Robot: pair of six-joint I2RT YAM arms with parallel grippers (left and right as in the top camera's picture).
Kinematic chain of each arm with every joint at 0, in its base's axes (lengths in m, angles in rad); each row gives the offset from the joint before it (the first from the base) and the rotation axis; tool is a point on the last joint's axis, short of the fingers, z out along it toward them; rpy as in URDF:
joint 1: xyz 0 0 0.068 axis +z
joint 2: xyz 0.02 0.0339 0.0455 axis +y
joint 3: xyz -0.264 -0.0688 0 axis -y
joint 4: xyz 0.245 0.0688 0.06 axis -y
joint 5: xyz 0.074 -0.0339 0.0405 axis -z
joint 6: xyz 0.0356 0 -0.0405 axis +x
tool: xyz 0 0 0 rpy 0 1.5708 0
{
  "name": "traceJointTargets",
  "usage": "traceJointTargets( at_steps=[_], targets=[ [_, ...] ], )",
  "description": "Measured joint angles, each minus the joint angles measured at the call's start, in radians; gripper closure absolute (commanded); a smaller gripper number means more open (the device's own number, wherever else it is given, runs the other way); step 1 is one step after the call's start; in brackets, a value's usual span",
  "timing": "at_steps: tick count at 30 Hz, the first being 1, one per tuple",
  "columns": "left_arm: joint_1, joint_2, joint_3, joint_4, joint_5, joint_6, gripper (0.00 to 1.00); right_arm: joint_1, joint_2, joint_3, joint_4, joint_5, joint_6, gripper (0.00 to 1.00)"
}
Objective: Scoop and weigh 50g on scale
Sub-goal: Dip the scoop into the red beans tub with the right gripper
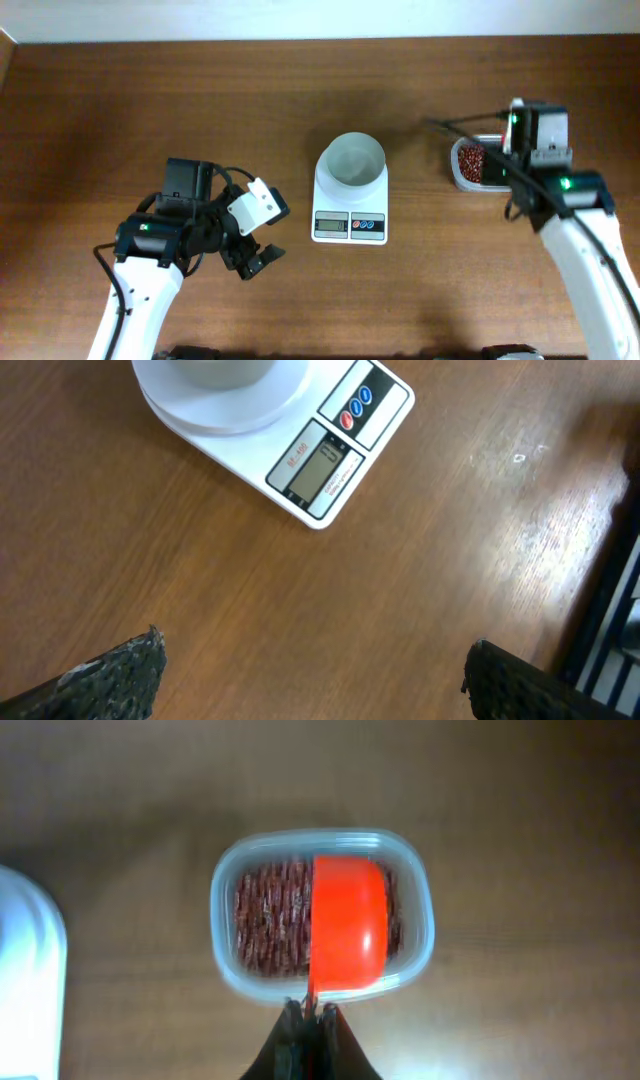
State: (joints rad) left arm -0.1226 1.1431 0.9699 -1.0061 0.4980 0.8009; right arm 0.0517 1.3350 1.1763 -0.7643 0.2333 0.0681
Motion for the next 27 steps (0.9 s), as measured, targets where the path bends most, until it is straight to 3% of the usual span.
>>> traceJointTargets(
  at_steps=[5,12,19,27],
  targets=[
    [0.000,0.000,-0.001,0.000,0.000,0.000,0.01,-0.119,0.206,0.029,0.034,0.001,-0.025,0.96],
    [0.000,0.000,-0.001,0.000,0.000,0.000,0.01,-0.153,0.303,0.030,0.039,-0.073,-0.032,0.96],
    [0.000,0.000,-0.001,0.000,0.000,0.000,0.01,-0.179,0.330,0.032,0.039,-0.277,-0.038,0.96],
    [0.000,0.000,-0.001,-0.001,0.000,0.000,0.01,-0.377,0.355,0.032,0.025,-0.618,-0.034,0.96]
  ],
)
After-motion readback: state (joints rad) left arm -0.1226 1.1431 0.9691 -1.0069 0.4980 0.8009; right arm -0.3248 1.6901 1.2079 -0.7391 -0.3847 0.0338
